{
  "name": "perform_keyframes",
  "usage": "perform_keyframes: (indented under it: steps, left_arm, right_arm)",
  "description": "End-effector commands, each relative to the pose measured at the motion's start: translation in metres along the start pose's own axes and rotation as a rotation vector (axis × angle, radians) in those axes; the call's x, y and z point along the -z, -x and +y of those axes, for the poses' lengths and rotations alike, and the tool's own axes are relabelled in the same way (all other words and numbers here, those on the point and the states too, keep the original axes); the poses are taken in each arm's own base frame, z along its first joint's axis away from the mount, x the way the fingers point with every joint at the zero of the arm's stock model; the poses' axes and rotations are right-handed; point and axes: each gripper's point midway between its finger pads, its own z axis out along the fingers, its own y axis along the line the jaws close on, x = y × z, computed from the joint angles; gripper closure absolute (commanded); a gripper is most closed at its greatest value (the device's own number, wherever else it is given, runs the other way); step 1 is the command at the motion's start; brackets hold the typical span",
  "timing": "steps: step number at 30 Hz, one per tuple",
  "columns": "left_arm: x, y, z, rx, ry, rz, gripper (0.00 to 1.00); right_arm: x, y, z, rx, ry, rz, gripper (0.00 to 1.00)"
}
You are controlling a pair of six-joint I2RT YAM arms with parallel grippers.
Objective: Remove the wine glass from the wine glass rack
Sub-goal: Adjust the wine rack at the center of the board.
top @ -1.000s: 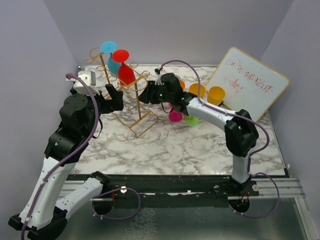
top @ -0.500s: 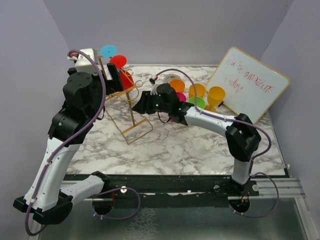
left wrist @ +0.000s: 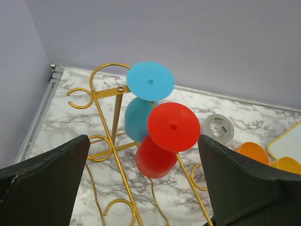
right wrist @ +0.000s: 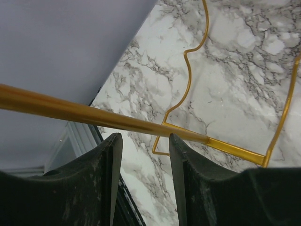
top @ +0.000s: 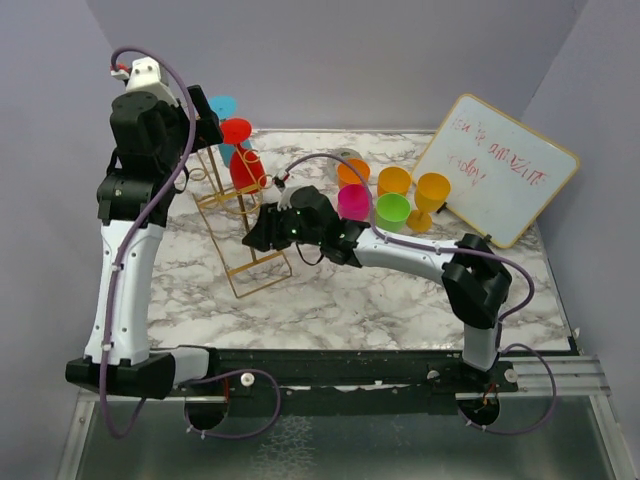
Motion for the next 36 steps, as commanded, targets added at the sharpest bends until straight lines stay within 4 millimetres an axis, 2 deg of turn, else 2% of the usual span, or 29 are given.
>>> perform_keyframes:
  steps: [1, 4, 10, 16, 22, 31, 36]
  left_arm:
    - [-0.021, -0.015, -0.006, 0.111, -0.177, 0.106, 0.01]
    - [-0.032, -0.017, 0.003, 0.168, -0.233, 0.11, 0.01]
    - [-0.042, -0.02, 0.008, 0.25, -0.318, 0.098, 0.03]
    - [-0.046, -0.022, -0.003, 0.27, -0.406, 0.122, 0.1]
    - [-0.037, -0.004, -0.01, 0.264, -0.434, 0.087, 0.13]
    - [-0.054, -0.045, -0.007, 0.317, -0.444, 0.214, 0.17]
    - [-0.055, -0.053, -0.003, 0.311, -0.424, 0.223, 0.17]
  right_arm:
    - [-0.016, -0.013, 0.02, 0.02, 0.035, 0.012, 0.51]
    - [-0.019, -0.02, 0.024, 0.034, 0.033, 0.035, 0.51]
    - [-0.015, -0.02, 0.019, 0.051, 0.012, 0.026, 0.51]
    - [-0.014, -0.027, 0.03, 0.065, 0.087, 0.054, 0.51]
    - [-0.014, -0.031, 0.033, 0.065, 0.115, 0.072, 0.51]
    - [-0.014, -0.031, 0.049, 0.095, 0.183, 0.081, 0.51]
    - [-0.019, -0.038, 0.06, 0.056, 0.205, 0.076, 0.51]
